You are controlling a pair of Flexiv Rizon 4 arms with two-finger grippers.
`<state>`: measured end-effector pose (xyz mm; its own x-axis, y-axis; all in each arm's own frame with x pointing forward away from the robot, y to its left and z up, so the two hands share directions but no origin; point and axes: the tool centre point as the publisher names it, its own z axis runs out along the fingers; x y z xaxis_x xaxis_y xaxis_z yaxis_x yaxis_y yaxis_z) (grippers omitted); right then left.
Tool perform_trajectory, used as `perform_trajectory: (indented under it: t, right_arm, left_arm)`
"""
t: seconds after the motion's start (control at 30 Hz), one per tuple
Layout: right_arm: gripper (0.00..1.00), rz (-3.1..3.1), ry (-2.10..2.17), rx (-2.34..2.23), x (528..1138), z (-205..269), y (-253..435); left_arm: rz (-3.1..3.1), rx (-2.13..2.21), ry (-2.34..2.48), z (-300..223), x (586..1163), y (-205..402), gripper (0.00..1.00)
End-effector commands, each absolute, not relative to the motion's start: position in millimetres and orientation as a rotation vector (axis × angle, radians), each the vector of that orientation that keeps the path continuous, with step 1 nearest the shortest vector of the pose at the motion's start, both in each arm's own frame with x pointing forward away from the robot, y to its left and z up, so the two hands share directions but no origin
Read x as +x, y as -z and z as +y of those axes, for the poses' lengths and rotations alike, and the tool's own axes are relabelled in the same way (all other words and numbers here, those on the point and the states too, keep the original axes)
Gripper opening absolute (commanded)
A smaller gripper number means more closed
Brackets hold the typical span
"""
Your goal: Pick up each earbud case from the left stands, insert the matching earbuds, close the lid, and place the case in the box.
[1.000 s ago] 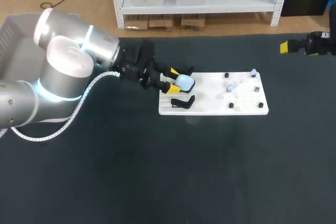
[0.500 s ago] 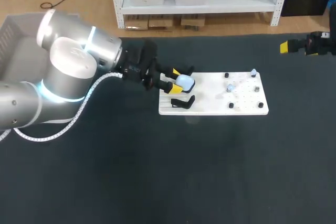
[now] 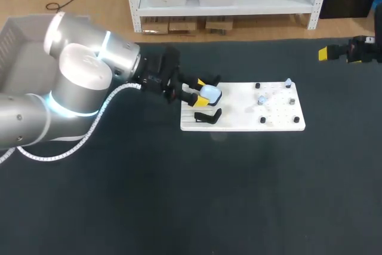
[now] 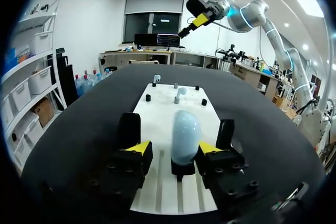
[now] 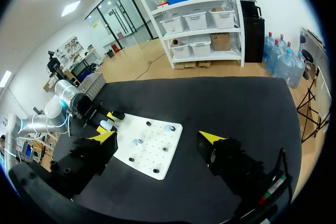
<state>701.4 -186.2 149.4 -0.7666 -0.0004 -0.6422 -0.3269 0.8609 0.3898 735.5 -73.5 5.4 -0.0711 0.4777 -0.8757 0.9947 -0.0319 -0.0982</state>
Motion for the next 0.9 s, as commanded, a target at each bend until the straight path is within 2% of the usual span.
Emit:
perform_trajectory:
  t: [0.03,0.53,0.6,0.67,0.73,0.9]
  right_arm:
    - [1.00,2.373,-0.645,-0.235,700.9,-186.1,-149.7]
    - [1.00,2.373,-0.645,-0.235,700.9,-186.1,-149.7]
    - [1.00,2.373,-0.645,-0.235,700.9,-186.1,-149.7]
    - [1.00,2.373,-0.645,-0.235,700.9,-186.1,-149.7]
    - [1.00,2.373,-0.645,-0.235,700.9,-186.1,-149.7]
    - [1.00,2.373,-0.645,-0.235,700.9,-186.1,-149.7]
  left_arm:
    - [1.609,1.568,1.041,-75.8,736.9,-4.7,0.48]
    - [1.595,1.579,1.040,-78.4,735.1,-4.9,0.46]
    - [1.595,1.578,1.040,-78.3,734.6,-4.8,0.37]
    - [1.595,1.575,1.042,-77.7,733.8,-4.9,0.21]
    - [1.594,1.574,1.043,-77.3,732.5,-5.0,0.00]
    - [1.583,1.574,1.053,-73.7,727.0,-8.4,0.00]
